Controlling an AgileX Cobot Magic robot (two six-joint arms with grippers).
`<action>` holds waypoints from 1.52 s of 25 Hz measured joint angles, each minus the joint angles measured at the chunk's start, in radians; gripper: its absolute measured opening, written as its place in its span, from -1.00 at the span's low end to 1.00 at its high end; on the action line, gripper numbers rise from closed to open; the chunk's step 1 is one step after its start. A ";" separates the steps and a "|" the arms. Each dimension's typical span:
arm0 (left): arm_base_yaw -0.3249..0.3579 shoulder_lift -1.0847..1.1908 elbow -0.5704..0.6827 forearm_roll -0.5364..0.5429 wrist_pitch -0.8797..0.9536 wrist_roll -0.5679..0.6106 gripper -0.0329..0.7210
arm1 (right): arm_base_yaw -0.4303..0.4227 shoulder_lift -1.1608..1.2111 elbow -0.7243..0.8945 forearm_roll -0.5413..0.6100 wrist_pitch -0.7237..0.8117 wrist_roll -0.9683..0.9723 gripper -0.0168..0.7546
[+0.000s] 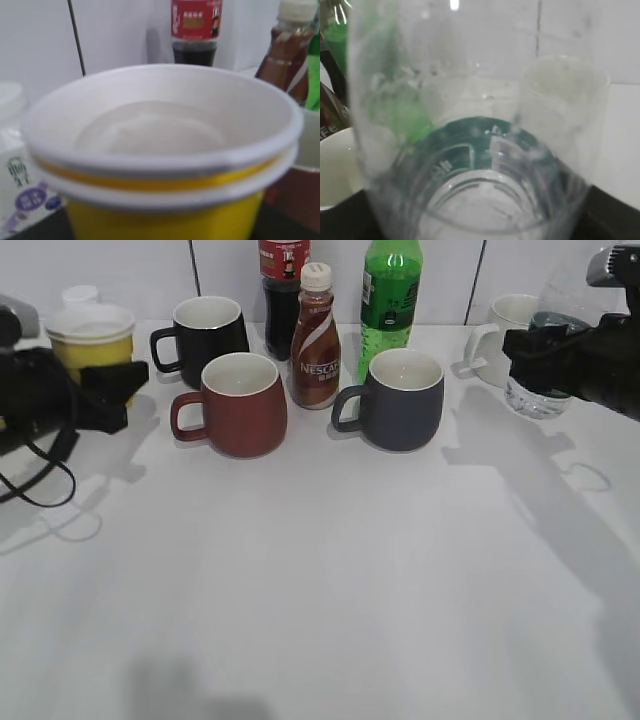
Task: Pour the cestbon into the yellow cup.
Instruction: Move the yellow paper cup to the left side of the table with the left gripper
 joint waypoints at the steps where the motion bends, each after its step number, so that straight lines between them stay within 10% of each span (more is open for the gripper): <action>1: 0.000 0.019 0.001 -0.004 -0.017 0.015 0.10 | 0.000 0.000 0.000 0.000 0.000 -0.004 0.23; 24: 0.000 0.338 -0.019 -0.138 -0.321 0.196 0.10 | 0.000 0.000 0.000 0.028 0.000 -0.050 0.23; 31: 0.000 0.347 -0.018 -0.141 -0.286 0.202 0.60 | 0.000 0.000 0.000 0.028 0.000 -0.052 0.23; 38: 0.000 0.321 0.032 -0.147 -0.285 0.202 0.68 | 0.000 0.047 0.000 0.028 -0.001 -0.068 0.23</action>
